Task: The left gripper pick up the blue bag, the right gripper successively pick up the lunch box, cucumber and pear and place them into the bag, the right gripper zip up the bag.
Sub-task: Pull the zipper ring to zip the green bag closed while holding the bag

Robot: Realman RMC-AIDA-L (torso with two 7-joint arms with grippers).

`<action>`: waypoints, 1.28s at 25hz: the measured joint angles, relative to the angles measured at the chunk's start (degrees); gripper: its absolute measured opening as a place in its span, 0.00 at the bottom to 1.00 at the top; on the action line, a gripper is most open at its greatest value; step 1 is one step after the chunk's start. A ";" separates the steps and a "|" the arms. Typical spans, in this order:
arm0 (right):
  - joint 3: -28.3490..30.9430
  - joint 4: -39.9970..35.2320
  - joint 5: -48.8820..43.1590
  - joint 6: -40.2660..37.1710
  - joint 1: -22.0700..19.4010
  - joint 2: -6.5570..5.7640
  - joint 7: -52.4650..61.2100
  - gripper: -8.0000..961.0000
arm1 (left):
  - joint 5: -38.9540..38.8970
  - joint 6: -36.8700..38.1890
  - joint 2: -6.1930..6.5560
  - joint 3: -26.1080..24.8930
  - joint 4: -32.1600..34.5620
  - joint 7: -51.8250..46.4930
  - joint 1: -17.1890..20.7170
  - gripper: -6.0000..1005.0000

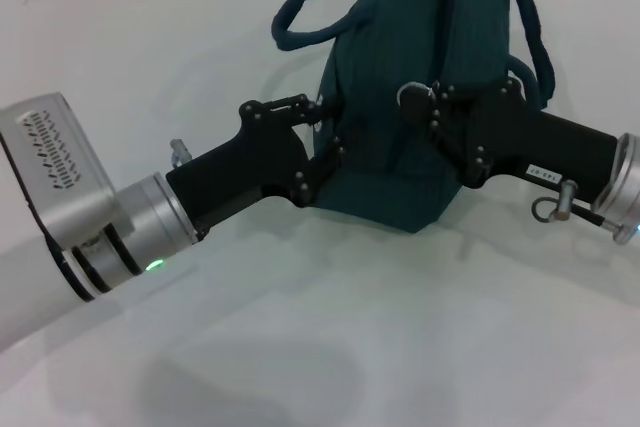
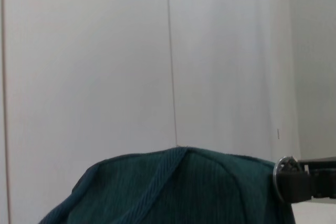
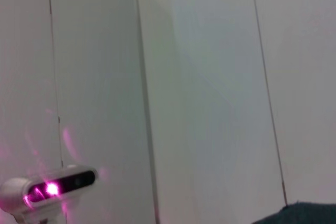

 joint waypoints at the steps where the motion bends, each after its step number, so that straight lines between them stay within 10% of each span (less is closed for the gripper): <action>1: 0.01 0.17 -0.06 0.00 -0.07 -0.02 0.00 0.04 | 0.17 0.16 0.00 0.12 0.09 0.69 -0.17 0.47; 14: -0.80 0.11 -1.78 -1.12 -0.93 -0.60 0.49 0.14 | 0.25 0.41 0.00 0.19 0.23 1.62 -0.88 0.07; 23: 2.64 -0.52 -2.03 -2.38 -3.13 -0.93 -0.41 0.38 | 0.00 -0.01 0.00 0.14 0.22 1.64 -0.80 0.06; 32: 2.95 -0.57 -1.35 -4.86 -4.51 -0.33 -8.48 0.20 | -0.03 -0.94 0.00 0.04 0.22 2.39 -0.79 0.06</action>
